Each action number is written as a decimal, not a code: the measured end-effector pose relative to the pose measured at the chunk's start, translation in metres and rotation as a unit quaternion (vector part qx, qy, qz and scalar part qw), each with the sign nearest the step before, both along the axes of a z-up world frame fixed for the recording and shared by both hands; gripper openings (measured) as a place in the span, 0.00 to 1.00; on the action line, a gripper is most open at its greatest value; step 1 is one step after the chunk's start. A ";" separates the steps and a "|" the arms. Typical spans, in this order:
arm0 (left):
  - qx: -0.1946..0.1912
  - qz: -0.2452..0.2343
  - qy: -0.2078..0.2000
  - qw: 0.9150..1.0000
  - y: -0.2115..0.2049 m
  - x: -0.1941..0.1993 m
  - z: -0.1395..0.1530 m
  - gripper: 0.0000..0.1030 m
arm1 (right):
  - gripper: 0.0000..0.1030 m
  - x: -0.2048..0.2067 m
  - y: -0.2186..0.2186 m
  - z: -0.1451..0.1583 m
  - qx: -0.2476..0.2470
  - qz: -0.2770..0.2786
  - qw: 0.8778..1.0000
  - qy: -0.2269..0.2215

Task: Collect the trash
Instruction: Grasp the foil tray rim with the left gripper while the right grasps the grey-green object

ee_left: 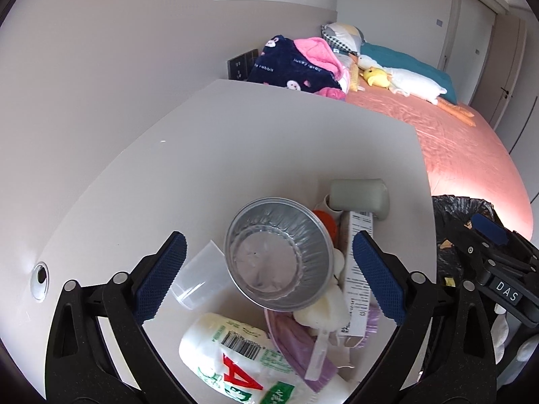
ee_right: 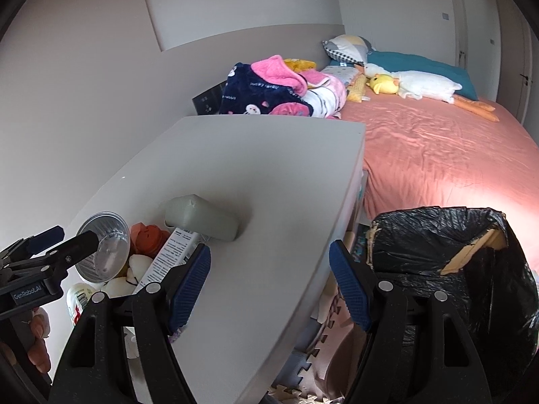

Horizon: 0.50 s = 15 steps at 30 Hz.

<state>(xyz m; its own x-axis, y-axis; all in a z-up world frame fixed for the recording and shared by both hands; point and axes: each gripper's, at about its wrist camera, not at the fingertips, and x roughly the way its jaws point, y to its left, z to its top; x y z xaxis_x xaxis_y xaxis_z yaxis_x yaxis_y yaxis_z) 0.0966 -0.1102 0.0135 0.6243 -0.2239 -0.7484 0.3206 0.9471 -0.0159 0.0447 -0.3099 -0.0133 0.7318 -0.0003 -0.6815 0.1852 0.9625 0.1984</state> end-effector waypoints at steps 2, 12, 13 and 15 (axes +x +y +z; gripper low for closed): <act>0.000 0.004 0.008 1.000 0.002 0.003 -0.002 0.82 | 0.72 0.005 0.003 0.000 0.003 0.013 1.000 -0.001; 0.020 0.034 0.026 0.999 0.015 0.018 -0.017 0.62 | 0.74 0.045 0.024 -0.009 0.003 0.061 0.998 0.010; 0.019 0.032 0.031 0.999 0.015 0.019 -0.019 0.53 | 0.74 0.049 0.025 -0.011 0.004 0.065 0.998 0.012; 0.015 0.029 0.044 0.998 0.016 0.023 -0.022 0.42 | 0.74 0.056 0.031 -0.015 0.001 0.077 0.997 0.014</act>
<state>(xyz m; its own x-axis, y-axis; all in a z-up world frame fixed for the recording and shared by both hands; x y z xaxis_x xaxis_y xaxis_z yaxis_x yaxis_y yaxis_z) 0.1198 -0.0938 -0.0087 0.5666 -0.1652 -0.8072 0.2637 0.9645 -0.0123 0.1007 -0.2794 -0.0279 0.7035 0.1117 -0.7018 0.0406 0.9796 0.1966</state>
